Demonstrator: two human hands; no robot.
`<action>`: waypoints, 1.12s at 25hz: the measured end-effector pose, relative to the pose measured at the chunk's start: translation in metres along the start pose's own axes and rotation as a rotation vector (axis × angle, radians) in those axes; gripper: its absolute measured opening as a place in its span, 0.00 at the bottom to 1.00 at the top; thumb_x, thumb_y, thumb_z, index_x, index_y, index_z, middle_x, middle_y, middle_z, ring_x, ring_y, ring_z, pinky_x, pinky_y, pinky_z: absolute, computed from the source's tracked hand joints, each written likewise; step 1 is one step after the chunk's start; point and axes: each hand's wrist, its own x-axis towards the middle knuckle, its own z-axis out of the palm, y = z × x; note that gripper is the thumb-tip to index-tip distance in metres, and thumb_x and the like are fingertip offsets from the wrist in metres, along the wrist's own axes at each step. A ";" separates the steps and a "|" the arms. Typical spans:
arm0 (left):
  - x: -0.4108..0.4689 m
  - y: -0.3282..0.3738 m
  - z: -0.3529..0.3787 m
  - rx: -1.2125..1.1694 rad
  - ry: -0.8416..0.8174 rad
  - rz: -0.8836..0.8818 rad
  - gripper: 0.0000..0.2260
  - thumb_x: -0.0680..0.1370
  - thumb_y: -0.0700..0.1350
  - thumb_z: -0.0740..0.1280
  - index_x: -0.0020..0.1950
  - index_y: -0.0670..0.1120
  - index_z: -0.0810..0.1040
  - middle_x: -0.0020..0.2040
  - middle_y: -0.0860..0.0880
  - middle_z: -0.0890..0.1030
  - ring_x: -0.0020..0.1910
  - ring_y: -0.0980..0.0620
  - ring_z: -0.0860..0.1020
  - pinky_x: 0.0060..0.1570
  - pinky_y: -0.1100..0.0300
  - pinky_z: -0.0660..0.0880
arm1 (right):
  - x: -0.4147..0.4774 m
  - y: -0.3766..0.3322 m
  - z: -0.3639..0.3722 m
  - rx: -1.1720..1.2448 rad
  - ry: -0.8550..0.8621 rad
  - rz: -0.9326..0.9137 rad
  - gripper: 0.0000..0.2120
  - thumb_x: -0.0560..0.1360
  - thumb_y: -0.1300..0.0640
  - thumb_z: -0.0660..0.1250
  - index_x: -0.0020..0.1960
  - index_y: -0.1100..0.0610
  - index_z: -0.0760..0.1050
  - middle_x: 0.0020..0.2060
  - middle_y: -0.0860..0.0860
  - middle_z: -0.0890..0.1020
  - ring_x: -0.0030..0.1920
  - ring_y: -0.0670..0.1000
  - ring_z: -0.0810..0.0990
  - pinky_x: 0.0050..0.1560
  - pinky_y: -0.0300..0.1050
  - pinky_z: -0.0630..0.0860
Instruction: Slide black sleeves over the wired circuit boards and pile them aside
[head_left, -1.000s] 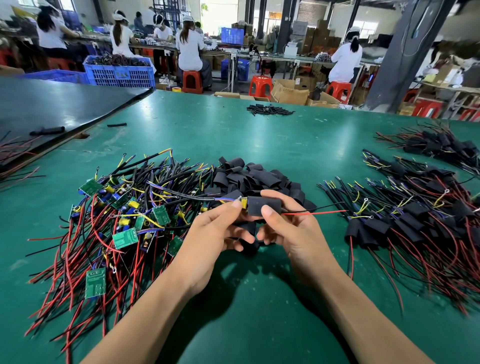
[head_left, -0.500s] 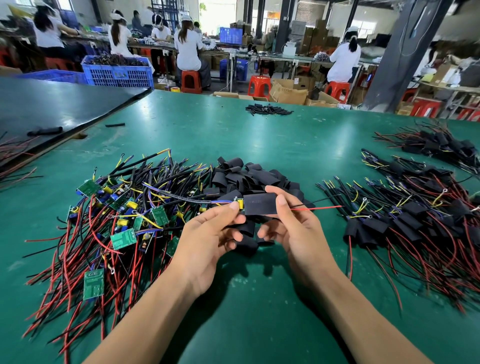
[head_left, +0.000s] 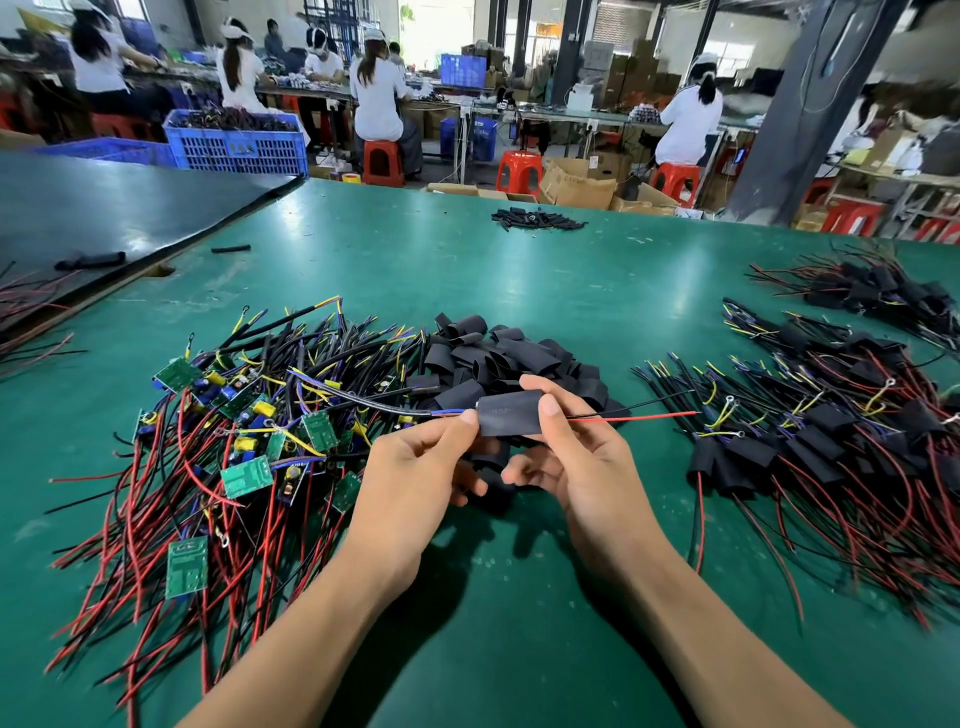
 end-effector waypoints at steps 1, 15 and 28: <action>0.000 -0.001 0.001 0.035 0.003 0.014 0.13 0.81 0.47 0.66 0.44 0.44 0.86 0.43 0.45 0.86 0.28 0.50 0.76 0.32 0.60 0.70 | 0.000 0.000 0.000 -0.007 -0.001 0.001 0.13 0.76 0.47 0.65 0.58 0.47 0.80 0.45 0.56 0.85 0.30 0.53 0.79 0.37 0.42 0.78; 0.001 -0.003 0.005 -0.213 0.019 -0.115 0.06 0.77 0.44 0.71 0.41 0.44 0.83 0.40 0.45 0.85 0.27 0.52 0.77 0.28 0.64 0.72 | 0.005 -0.001 -0.006 0.151 0.165 0.002 0.06 0.70 0.55 0.71 0.46 0.53 0.83 0.35 0.51 0.82 0.28 0.48 0.78 0.33 0.39 0.78; -0.001 0.000 0.002 -0.056 0.115 0.103 0.05 0.74 0.36 0.73 0.42 0.45 0.84 0.32 0.55 0.82 0.30 0.63 0.77 0.30 0.74 0.69 | 0.005 -0.001 -0.008 0.116 0.186 0.008 0.07 0.69 0.54 0.72 0.46 0.54 0.84 0.36 0.53 0.83 0.27 0.50 0.77 0.32 0.41 0.77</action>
